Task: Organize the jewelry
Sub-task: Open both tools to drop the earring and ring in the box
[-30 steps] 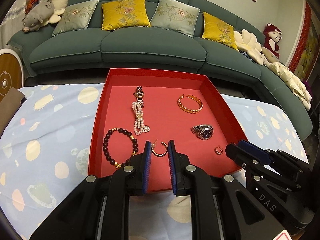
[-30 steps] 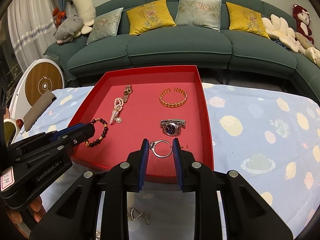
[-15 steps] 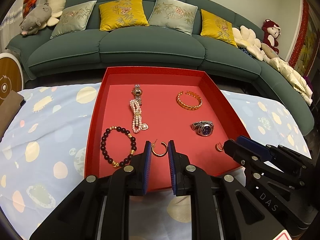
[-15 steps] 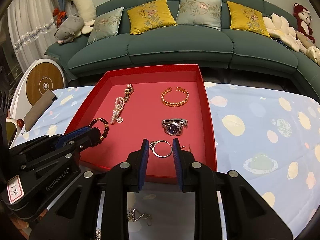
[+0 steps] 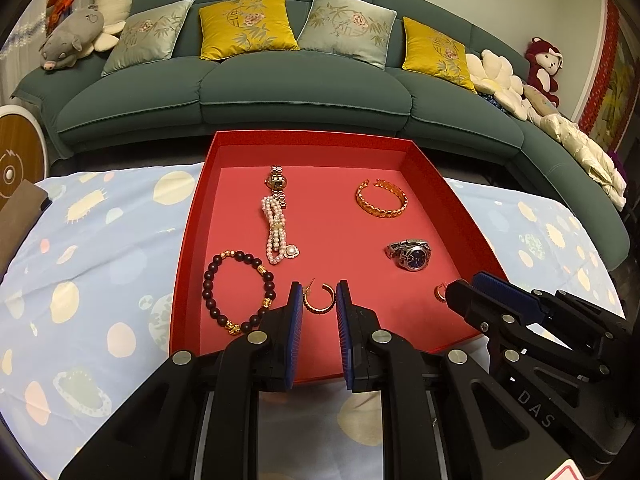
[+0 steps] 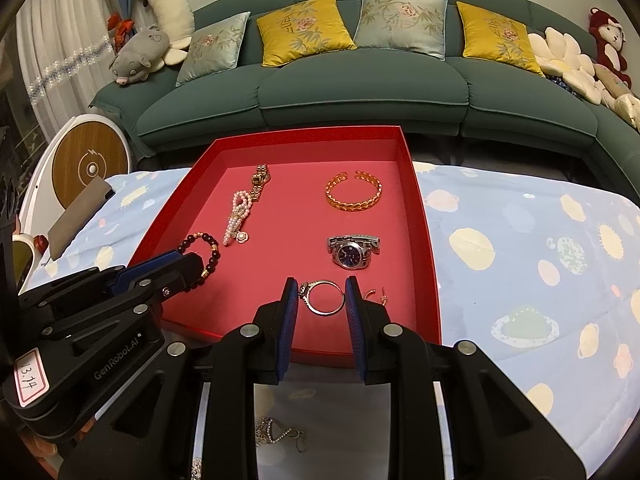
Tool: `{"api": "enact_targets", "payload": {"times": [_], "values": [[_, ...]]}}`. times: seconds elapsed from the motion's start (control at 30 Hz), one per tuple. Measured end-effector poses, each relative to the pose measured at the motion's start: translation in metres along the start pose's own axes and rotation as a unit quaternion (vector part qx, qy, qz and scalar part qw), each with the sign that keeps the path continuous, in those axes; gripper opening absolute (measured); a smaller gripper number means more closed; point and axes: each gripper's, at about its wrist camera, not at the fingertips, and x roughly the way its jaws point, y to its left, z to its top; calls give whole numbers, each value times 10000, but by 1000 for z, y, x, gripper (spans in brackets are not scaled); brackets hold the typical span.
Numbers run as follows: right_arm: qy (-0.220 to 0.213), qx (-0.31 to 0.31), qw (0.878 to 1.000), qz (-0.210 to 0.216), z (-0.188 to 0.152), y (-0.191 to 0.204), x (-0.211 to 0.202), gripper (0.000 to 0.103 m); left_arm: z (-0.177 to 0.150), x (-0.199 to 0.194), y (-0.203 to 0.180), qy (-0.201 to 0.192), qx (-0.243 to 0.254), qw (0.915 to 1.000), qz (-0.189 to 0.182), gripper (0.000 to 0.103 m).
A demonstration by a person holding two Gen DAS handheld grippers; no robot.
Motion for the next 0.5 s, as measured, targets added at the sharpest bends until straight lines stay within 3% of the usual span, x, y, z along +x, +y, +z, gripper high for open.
{"api": "enact_targets", "payload": {"times": [0.5], "values": [[34,-3,10000,14,-1,3,3,23,-2,6,3,77,-40,10000,10,14]]}}
